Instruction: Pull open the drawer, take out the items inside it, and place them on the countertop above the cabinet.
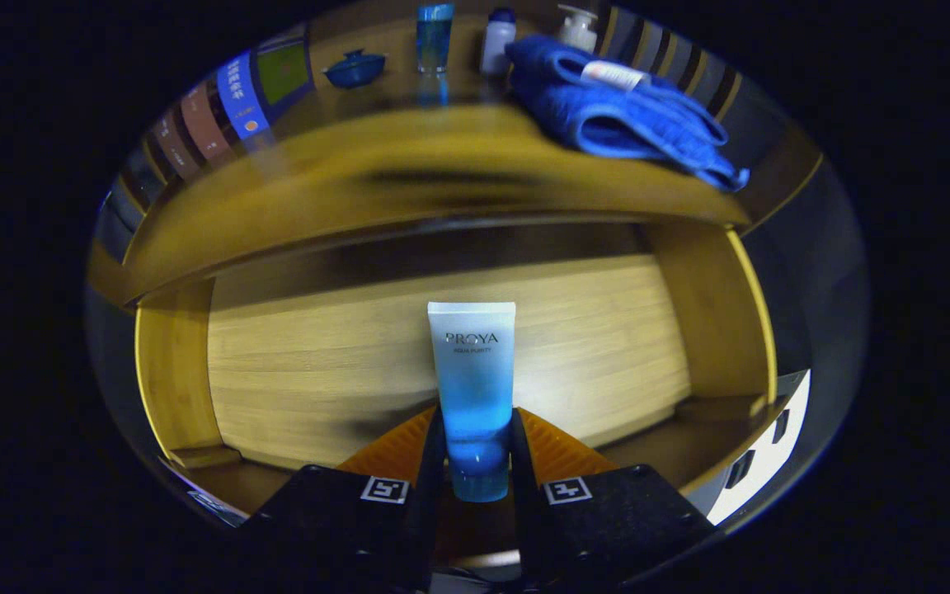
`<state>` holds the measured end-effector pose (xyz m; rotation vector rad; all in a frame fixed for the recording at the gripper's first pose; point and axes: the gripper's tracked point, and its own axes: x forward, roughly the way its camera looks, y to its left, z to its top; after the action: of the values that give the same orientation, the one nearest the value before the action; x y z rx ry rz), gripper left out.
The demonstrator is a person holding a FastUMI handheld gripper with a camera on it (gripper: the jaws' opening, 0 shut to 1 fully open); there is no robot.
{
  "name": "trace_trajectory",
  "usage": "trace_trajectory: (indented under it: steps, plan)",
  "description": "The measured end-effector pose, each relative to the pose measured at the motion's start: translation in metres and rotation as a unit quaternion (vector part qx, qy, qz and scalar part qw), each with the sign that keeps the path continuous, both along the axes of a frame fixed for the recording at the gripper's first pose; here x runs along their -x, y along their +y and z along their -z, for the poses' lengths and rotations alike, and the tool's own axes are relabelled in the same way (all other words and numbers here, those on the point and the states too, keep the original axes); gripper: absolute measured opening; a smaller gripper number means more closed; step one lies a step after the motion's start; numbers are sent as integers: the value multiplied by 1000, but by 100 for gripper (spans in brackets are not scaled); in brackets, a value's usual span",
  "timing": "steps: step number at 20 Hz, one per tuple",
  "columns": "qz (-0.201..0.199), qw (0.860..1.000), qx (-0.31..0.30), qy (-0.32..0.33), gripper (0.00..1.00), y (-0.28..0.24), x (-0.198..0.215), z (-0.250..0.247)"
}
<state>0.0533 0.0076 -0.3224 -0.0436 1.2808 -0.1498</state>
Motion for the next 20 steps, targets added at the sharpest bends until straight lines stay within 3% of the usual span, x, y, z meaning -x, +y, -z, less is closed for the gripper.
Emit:
trace_trajectory:
  steps: [5, 9, 20]
  plan:
    - [6, 999, 13, -38, 45, 15, 18, -75]
    - [-12, 997, 12, -74, 44, 31, -20, -114]
    - [-40, 998, -30, -44, 45, 43, -118, -77]
